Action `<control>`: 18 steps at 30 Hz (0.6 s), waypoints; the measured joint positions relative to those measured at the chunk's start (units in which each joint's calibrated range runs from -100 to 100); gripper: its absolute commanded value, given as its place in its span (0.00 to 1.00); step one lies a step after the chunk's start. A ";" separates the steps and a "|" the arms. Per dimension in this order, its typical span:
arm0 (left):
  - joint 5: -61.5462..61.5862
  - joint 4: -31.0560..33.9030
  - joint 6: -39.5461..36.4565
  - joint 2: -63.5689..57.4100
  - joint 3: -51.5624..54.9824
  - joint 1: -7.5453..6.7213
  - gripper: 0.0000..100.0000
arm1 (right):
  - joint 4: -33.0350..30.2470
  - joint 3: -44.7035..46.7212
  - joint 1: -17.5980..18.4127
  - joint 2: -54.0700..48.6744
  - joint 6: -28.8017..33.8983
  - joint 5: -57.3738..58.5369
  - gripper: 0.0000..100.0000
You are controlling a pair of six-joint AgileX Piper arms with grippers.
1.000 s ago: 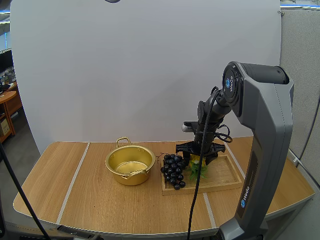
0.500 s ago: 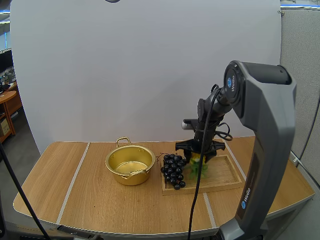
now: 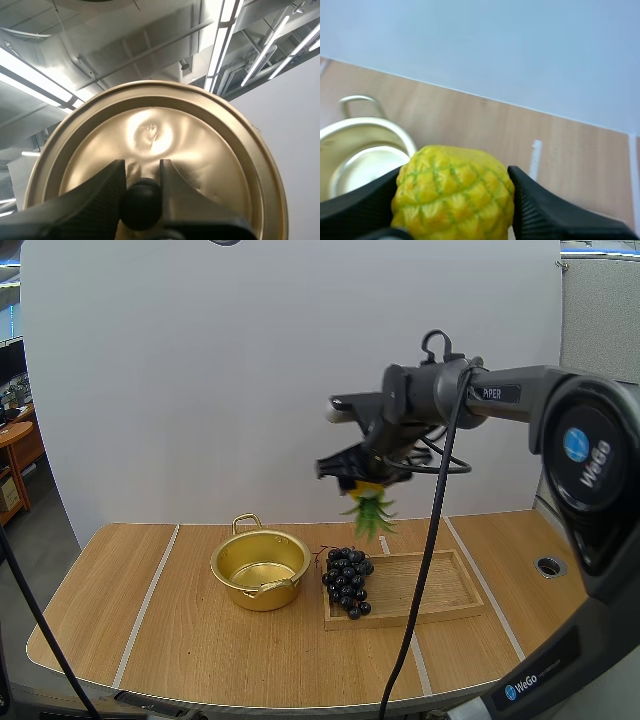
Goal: Open the pot, put the pineapple inside, and close it
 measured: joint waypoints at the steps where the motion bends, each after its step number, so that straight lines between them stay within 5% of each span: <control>1: 0.00 0.00 0.00 0.00 0.00 0.00 0.00 | -0.12 -0.60 0.96 0.00 0.00 0.21 0.00; 8: -0.16 0.00 0.00 0.00 0.00 0.00 0.00 | -1.30 -4.48 7.50 0.26 -0.09 -0.51 0.00; 18: -0.51 0.00 0.00 0.00 0.00 0.00 0.00 | -1.83 -8.91 12.08 9.11 -0.09 -0.32 0.00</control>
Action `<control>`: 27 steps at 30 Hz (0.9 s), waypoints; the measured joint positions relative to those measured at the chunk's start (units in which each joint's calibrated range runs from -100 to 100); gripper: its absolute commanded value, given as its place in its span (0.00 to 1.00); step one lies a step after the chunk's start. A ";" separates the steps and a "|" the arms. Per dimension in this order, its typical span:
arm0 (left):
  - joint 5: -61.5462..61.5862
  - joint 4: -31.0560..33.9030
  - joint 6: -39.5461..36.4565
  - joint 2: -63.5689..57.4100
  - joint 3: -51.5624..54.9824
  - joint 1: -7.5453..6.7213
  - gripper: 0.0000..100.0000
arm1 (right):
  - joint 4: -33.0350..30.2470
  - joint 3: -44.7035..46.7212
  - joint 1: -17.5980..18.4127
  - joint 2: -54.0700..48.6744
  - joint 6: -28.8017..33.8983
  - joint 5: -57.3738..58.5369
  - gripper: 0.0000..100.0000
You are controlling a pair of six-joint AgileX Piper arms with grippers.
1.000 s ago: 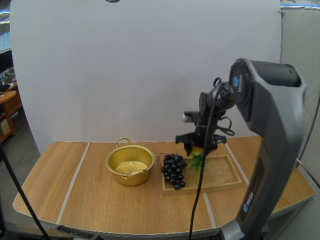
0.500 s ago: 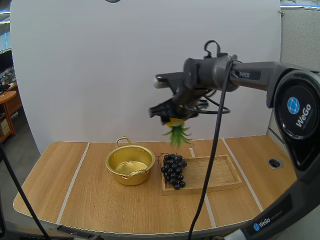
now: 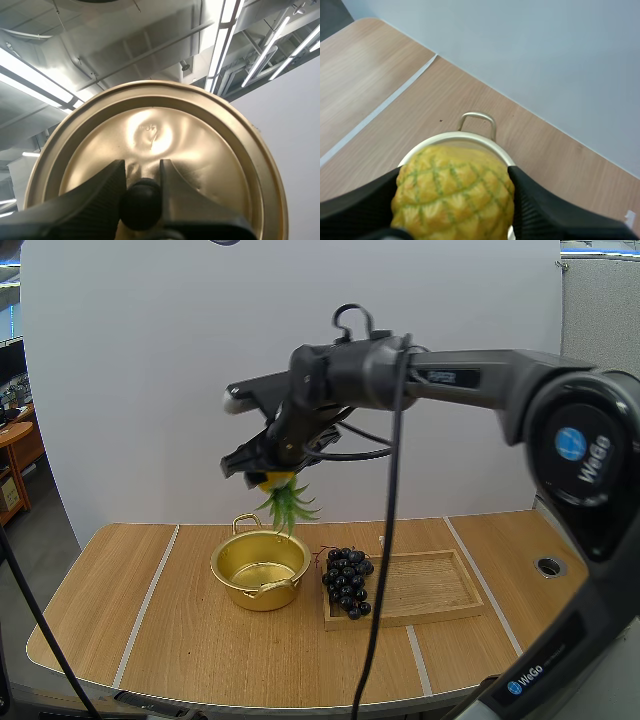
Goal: Open the pot, put the pineapple inside, and close it
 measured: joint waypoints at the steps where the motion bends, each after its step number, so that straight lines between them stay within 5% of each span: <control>1: 0.00 0.00 0.00 0.00 0.00 0.00 0.00 | 0.00 -0.05 0.17 0.95 0.00 -0.39 0.00; 27: 0.00 0.22 0.00 0.00 0.00 0.00 0.00 | -0.35 -0.48 0.52 21.13 -1.17 -13.11 0.00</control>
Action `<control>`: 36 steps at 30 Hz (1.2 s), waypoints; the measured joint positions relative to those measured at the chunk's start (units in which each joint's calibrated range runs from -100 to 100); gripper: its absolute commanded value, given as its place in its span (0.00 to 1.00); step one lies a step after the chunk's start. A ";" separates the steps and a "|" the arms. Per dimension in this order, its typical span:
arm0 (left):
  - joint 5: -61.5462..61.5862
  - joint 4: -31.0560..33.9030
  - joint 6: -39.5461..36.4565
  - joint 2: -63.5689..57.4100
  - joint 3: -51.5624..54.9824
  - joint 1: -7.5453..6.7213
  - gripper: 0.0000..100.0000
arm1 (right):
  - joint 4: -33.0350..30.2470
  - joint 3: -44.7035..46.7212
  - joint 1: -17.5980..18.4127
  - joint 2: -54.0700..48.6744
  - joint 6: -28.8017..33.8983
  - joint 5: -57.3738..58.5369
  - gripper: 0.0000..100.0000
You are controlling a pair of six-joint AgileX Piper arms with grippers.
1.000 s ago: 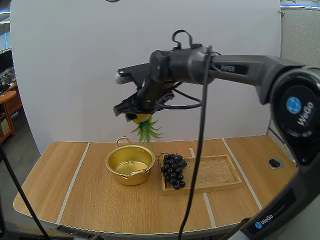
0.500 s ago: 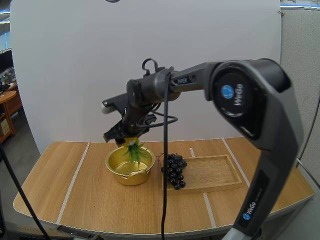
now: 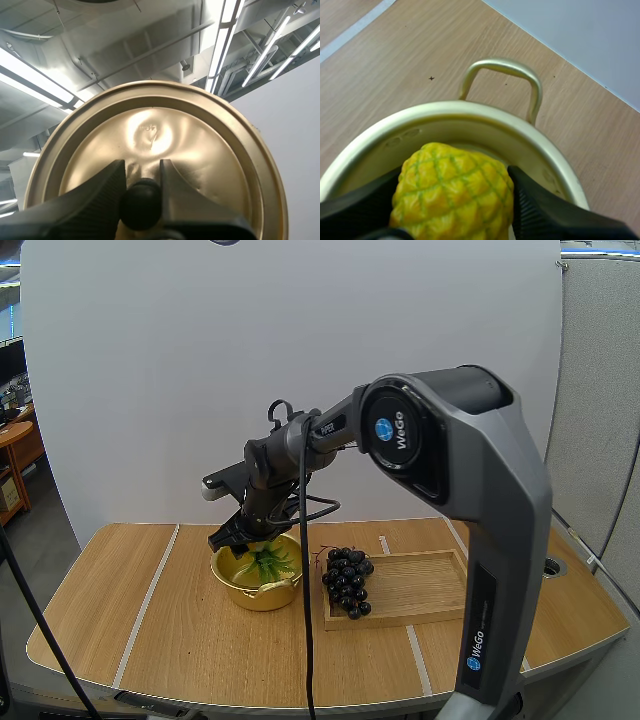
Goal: Open the pot, put the pineapple inside, and close it
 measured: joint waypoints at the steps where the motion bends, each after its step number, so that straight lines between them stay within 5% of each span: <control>1: 0.00 0.00 0.00 0.00 0.00 0.00 0.00 | 0.00 0.00 0.00 1.15 0.00 -0.67 0.00; 12: 0.00 0.00 0.00 0.00 0.00 0.00 0.00 | 0.00 -1.01 0.00 4.38 -1.26 -1.74 0.00; 14: 0.00 0.00 0.00 0.00 0.00 0.00 0.00 | 0.23 -1.85 0.00 4.78 -1.57 -1.38 0.21; 18: 0.00 0.00 0.00 0.00 0.00 0.00 0.00 | 1.76 -3.44 0.00 4.92 -2.49 -0.54 1.00; 36: 0.00 0.09 0.00 0.00 0.00 0.00 0.00 | 2.61 -4.10 0.00 0.70 -2.61 4.68 1.00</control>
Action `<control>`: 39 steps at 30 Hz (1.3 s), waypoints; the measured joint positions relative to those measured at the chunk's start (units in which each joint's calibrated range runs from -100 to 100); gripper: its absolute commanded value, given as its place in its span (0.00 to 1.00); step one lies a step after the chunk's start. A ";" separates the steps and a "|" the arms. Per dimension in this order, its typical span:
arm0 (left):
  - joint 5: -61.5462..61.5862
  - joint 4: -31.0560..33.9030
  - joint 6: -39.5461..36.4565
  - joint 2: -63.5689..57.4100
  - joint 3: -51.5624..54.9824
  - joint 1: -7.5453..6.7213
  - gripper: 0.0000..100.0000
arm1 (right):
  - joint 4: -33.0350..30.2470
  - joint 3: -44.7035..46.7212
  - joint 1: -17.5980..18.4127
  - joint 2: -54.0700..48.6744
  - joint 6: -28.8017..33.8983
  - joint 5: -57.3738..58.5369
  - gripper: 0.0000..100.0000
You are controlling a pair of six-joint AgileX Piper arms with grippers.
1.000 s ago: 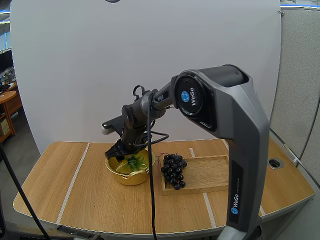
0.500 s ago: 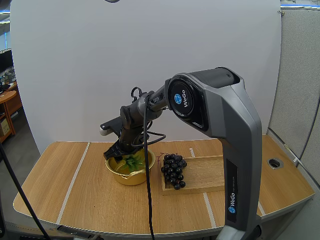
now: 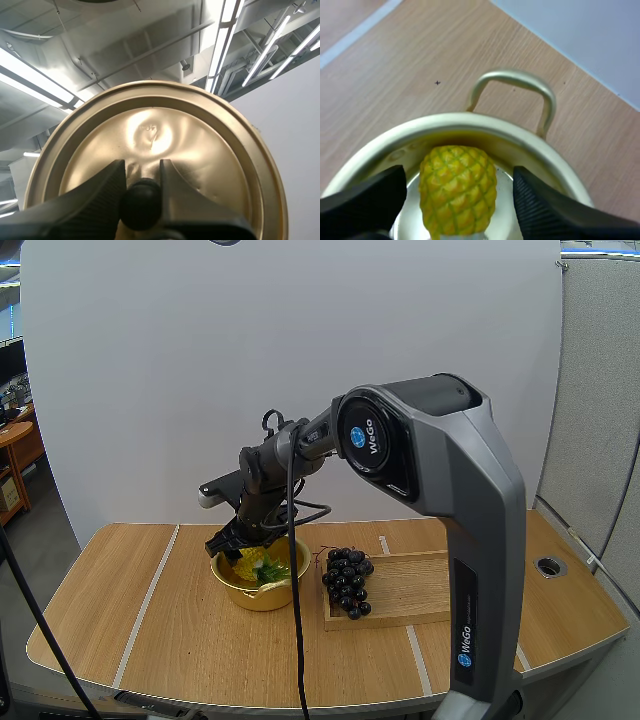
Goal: Open the pot, put the pineapple inside, and close it
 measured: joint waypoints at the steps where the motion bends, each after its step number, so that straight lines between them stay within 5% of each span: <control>1: 0.00 0.00 0.00 0.00 0.00 0.00 0.00 | 0.00 0.00 0.00 -1.92 0.00 1.13 1.00; 32: 0.00 0.00 0.00 0.00 0.00 0.00 0.00 | -0.78 0.12 0.00 -64.93 0.18 47.40 1.00; 39: 0.00 0.00 0.00 0.00 0.00 0.00 0.00 | -1.02 0.12 0.00 -76.10 0.28 49.77 1.00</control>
